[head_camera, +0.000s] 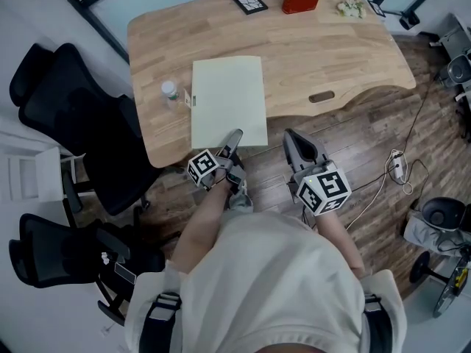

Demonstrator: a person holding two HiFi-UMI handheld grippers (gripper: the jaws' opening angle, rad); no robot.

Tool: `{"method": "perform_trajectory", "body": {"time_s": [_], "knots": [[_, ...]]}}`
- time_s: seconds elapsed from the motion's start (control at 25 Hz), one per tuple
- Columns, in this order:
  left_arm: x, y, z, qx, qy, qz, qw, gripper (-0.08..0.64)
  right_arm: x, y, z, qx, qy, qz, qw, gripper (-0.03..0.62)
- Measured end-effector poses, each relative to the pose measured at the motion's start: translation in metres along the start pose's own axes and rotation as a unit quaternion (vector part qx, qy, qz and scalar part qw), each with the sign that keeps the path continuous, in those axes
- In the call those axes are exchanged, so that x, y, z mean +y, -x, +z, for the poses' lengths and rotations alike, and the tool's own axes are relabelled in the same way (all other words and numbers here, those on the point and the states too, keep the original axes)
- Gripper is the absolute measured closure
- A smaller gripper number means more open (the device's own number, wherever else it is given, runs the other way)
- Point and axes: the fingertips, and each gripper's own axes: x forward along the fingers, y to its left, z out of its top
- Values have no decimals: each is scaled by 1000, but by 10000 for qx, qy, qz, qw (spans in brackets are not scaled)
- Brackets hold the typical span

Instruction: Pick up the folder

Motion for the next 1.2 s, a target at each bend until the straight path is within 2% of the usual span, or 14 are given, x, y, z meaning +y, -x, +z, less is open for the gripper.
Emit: {"method": "perform_trajectory", "body": {"time_s": [0.36,0.84,0.88,0.96,1.2], "knots": [[11,-16,5,-207,333,115,9992,113,-3,-5,1,55,38,-6,10000,574],[15,-27,-2,-52,400,112,9991,117,-10,-6,-5,127,-30,-72,9999,574],[13,-27,-1,-57,416,81,9991,127,-9,-6,-5,125,-32,-69,9999,574],[10,-26,-1,-79,425,39,9991,194,-8,-6,-5,126,-31,-54,9999,574],[8,-22,0,-162,340,64,9993,222,-3,-4,-6,125,-28,-31,9999,574]]}}
